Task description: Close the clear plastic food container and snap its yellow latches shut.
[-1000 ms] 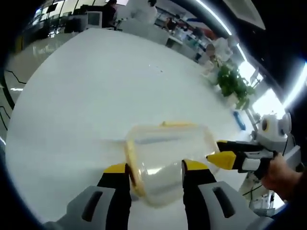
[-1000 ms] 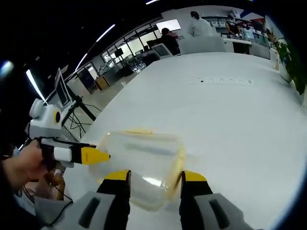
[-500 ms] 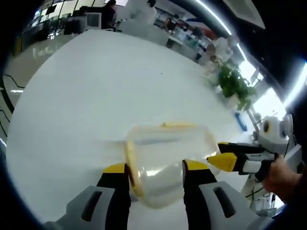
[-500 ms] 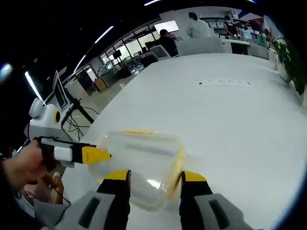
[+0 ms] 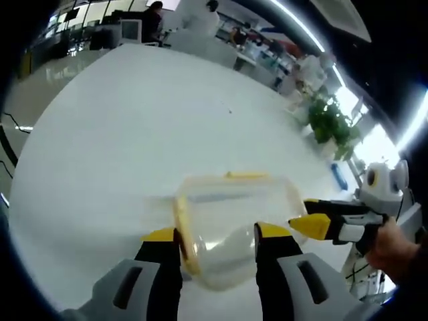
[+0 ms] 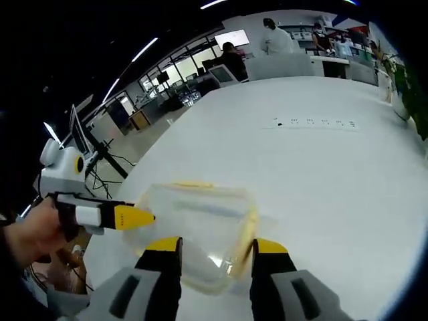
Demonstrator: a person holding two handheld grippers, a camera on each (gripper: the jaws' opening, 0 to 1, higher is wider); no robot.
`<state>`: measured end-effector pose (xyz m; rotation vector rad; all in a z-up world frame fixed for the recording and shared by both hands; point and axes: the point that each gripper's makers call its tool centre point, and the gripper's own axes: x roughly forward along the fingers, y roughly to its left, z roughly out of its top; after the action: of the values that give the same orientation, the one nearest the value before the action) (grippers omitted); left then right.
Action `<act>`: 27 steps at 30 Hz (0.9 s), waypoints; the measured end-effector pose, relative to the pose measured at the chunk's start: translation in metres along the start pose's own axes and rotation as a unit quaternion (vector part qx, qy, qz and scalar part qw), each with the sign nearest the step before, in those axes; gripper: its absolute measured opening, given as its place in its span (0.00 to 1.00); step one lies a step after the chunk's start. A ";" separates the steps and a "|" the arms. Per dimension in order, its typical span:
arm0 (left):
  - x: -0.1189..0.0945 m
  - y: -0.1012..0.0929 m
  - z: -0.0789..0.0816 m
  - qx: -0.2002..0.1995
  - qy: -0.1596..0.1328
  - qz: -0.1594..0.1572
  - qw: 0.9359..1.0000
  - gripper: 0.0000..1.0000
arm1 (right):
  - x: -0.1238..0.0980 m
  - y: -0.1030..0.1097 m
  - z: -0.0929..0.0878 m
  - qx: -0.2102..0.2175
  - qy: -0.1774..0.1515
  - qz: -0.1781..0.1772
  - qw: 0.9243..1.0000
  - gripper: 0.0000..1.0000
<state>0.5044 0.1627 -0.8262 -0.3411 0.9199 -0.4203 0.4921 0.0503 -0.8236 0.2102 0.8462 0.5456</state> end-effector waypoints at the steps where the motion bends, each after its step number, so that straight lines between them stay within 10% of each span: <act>1: 0.001 0.001 0.002 0.000 0.000 0.000 1.000 0.41 | 0.002 -0.001 0.003 0.000 0.000 0.000 1.000 0.38; 27: 0.016 0.015 0.032 -0.043 -0.031 -0.004 0.999 0.42 | 0.021 -0.009 0.024 0.068 -0.028 0.005 0.997 0.39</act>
<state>0.5423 0.1716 -0.8262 -0.4350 0.8781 -0.3754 0.5246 0.0545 -0.8251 0.3531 0.8285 0.4890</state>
